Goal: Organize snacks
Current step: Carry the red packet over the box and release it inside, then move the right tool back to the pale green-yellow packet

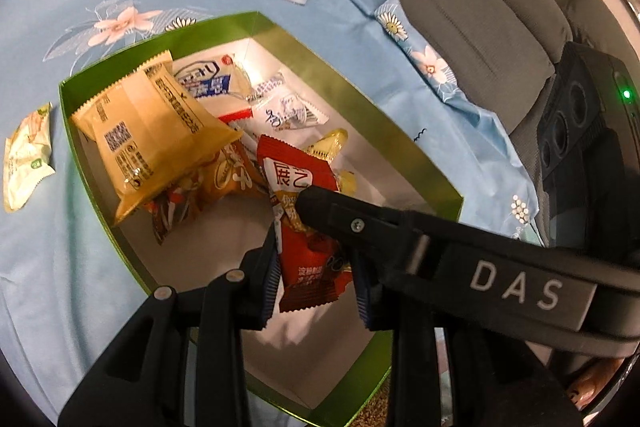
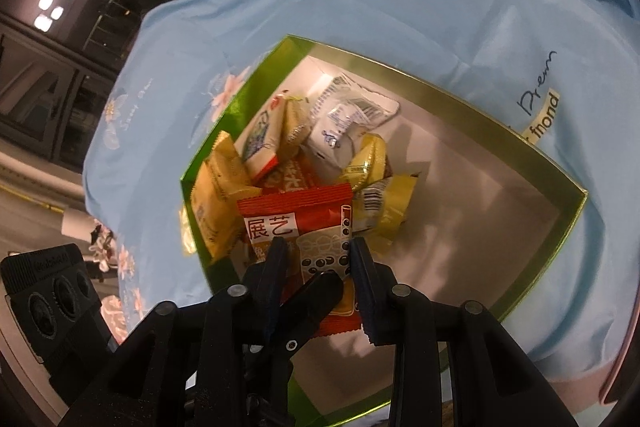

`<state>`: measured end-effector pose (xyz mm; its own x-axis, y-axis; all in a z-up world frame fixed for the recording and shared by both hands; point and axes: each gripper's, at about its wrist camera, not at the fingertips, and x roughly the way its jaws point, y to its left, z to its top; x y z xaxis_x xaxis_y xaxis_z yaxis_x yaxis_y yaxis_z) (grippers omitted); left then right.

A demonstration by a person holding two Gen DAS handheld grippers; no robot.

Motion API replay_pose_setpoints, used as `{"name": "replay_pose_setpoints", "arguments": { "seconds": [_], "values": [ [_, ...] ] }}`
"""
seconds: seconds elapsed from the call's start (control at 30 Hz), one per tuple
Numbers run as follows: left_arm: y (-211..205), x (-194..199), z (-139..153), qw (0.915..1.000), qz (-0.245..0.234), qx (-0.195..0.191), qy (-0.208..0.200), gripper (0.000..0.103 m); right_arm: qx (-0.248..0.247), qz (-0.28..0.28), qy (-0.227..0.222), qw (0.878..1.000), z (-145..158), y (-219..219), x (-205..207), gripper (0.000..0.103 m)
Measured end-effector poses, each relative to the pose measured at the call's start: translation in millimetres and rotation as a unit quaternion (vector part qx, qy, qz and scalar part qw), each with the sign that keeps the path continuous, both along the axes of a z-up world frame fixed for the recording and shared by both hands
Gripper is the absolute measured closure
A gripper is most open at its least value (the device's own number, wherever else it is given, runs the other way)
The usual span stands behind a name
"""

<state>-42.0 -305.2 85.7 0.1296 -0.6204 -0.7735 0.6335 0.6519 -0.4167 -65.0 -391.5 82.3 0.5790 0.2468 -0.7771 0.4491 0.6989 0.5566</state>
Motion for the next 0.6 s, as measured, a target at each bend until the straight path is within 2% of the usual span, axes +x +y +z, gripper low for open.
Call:
{"name": "replay_pose_setpoints", "arguments": {
  "seconds": [0.13,0.2,0.27,0.43,0.53,0.6],
  "values": [
    [4,-3,4,1.0000,-0.009,-0.003,0.001,0.048,-0.008,0.000,0.004,1.000,0,-1,1,0.054],
    [16,-4,16,0.9997,-0.004,-0.014,-0.017,0.039,-0.018,0.001,-0.008,1.000,8,0,-1,0.039],
    [32,-1,30,0.9991,0.007,-0.028,-0.030,0.030,-0.030,0.003,-0.023,0.999,20,4,-1,0.038],
    [89,21,64,0.9944,0.068,-0.046,-0.066,0.025,-0.038,0.042,-0.075,0.996,57,27,12,0.037],
    [130,41,75,0.9867,0.130,-0.048,-0.086,0.015,-0.053,0.077,-0.100,0.991,79,54,30,0.037],
    [159,59,73,0.9795,0.176,-0.051,-0.083,0.015,-0.051,0.109,-0.106,0.987,86,77,48,0.037]
  ]
}}
